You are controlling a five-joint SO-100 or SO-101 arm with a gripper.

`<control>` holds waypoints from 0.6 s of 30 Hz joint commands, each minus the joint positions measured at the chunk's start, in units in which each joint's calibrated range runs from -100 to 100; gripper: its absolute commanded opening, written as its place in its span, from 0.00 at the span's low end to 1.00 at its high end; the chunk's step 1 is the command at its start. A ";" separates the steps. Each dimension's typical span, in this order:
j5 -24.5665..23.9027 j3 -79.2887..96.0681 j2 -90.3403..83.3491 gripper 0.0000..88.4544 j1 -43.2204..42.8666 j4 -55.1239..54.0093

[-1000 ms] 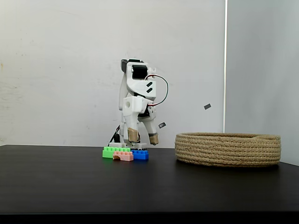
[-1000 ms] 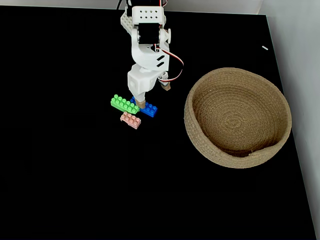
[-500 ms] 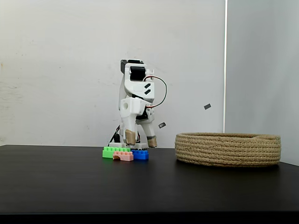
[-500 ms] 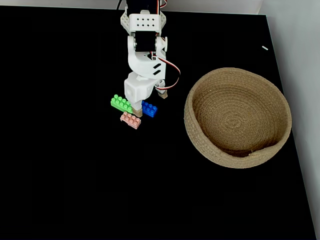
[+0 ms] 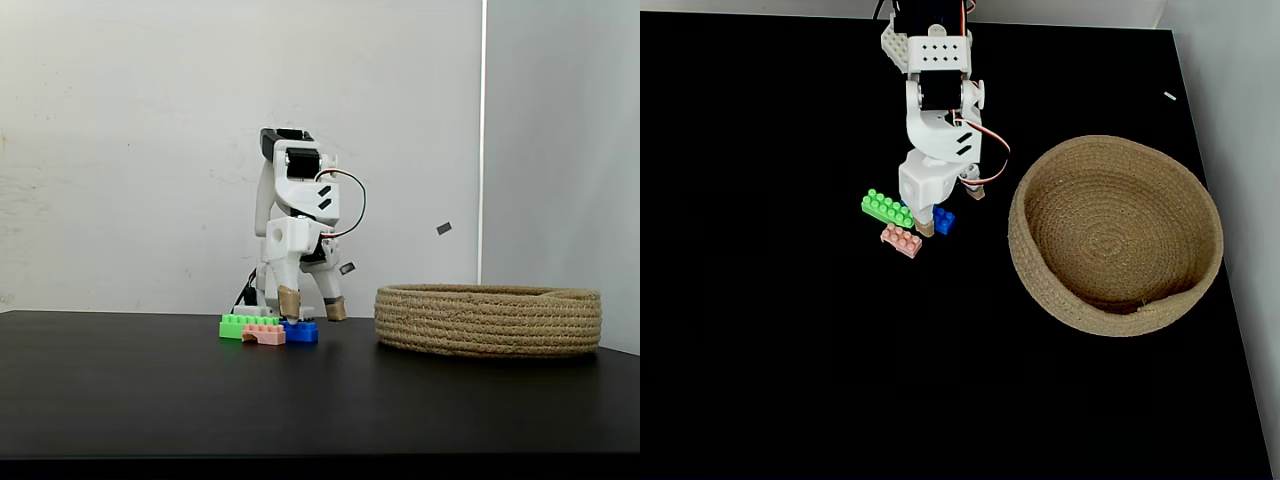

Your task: Place the lego blocks in the tray

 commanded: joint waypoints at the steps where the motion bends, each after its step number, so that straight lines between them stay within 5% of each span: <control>1: -0.20 -1.91 -1.07 0.39 -0.05 -0.94; 18: -1.32 3.74 -1.93 0.38 0.20 -4.27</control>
